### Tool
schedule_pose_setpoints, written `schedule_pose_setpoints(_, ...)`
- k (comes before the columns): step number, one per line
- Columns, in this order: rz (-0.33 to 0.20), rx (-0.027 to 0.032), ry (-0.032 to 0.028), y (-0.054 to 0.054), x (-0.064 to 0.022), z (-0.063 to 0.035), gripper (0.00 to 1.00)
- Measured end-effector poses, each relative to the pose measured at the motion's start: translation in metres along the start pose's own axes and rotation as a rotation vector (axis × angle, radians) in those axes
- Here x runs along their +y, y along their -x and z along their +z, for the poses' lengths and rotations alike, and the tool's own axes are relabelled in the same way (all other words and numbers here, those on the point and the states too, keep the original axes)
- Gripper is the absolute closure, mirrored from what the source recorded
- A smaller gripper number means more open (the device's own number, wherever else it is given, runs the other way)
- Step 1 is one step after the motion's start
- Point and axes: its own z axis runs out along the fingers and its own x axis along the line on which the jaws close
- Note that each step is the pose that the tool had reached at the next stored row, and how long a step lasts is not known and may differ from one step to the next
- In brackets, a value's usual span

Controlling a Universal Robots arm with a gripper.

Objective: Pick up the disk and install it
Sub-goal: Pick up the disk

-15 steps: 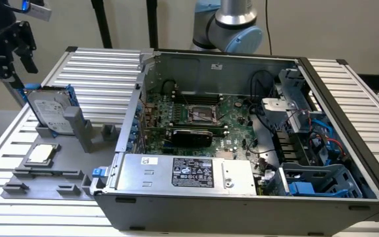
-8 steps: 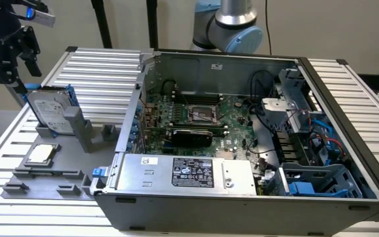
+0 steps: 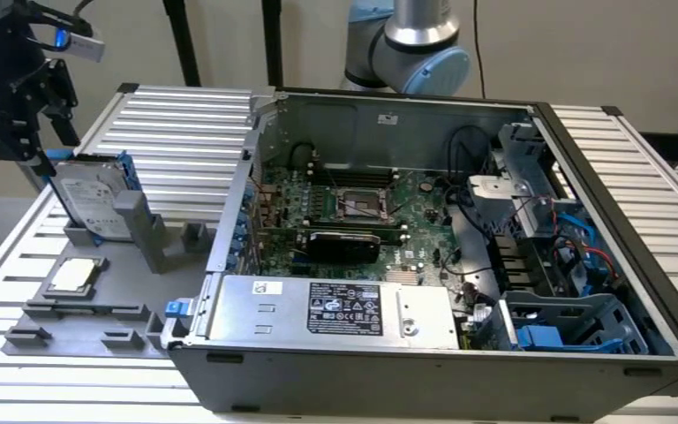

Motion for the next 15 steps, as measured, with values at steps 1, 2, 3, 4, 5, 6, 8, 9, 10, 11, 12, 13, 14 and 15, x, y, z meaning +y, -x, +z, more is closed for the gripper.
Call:
schedule_pose_setpoints(1,0.000,0.0000,-0.0003,0.000,0.0000,0.0018,0.00)
schedule_pose_setpoints(2,0.000,-0.0001,-0.0004,0.000,0.0000,0.0036,0.00)
schedule_pose_setpoints(3,0.000,0.0000,-0.0004,0.000,-0.0001,0.0054,0.00)
schedule_pose_setpoints(4,0.000,0.0001,-0.0003,0.000,-0.0001,0.0073,0.00)
schedule_pose_setpoints(5,0.000,0.0001,-0.0003,0.000,-0.0001,0.0090,0.00)
schedule_pose_setpoints(6,0.000,0.0000,-0.0004,0.000,-0.0001,0.0110,0.00)
schedule_pose_setpoints(8,0.000,0.0000,-0.0004,0.000,-0.0001,0.0146,0.00)
schedule_pose_setpoints(9,0.000,0.0000,-0.0005,0.000,-0.0001,0.0163,0.00)
schedule_pose_setpoints(10,0.000,0.0001,-0.0004,0.000,-0.0001,0.0183,0.00)
schedule_pose_setpoints(11,0.000,0.0001,-0.0003,0.000,-0.0002,0.0200,0.00)
schedule_pose_setpoints(12,0.000,0.0000,-0.0003,0.000,-0.0002,0.0218,0.00)
schedule_pose_setpoints(13,0.000,0.0000,-0.0004,0.000,-0.0002,0.0236,0.00)
schedule_pose_setpoints(14,0.000,0.0000,-0.0005,0.000,-0.0002,0.0254,0.00)
schedule_pose_setpoints(15,0.000,-0.0001,-0.0006,0.000,-0.0003,0.0273,0.00)
